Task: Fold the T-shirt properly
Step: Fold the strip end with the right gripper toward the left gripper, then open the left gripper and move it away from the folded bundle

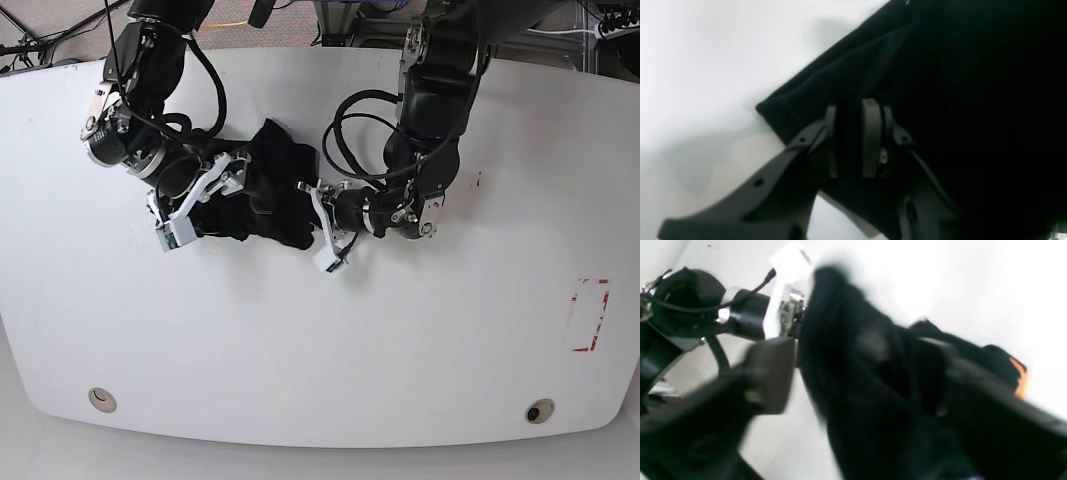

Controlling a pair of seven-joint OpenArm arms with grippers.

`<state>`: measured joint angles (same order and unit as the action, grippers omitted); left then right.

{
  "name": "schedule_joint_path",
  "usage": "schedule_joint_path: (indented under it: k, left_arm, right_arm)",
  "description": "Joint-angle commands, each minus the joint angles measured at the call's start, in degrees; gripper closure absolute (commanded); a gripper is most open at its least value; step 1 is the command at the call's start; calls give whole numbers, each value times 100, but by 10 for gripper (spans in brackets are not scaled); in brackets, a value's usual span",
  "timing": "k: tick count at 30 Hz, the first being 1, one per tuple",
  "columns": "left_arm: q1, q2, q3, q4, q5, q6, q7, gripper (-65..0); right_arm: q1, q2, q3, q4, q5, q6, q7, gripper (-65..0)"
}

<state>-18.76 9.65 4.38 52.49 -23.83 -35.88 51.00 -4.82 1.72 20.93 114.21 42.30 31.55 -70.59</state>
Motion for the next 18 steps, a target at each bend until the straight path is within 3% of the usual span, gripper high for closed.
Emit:
schedule_joint_path:
  k: [1,9,12,15,18]
  left_arm:
    - [-1,-65,6,-14,612,199,346,-108]
    - [-1,-65,-117,13,463,172,328,-121]
    - [-1,-65,-364,13,49,172,319,-211]
    - [-18,-169,-522,21,-399,172,293,-297]
    - [-27,-249,-654,83,-812,181,293,-342]
  right_arm:
    - [82,26,-58,91,126,14,144,-650]
    - [38,70,136,100,178,67,637,-650]
    - [-24,79,382,100,178,76,663,-650]
    - [-76,290,452,91,178,85,681,-650]
    - [-94,351,452,91,178,85,681,-650]
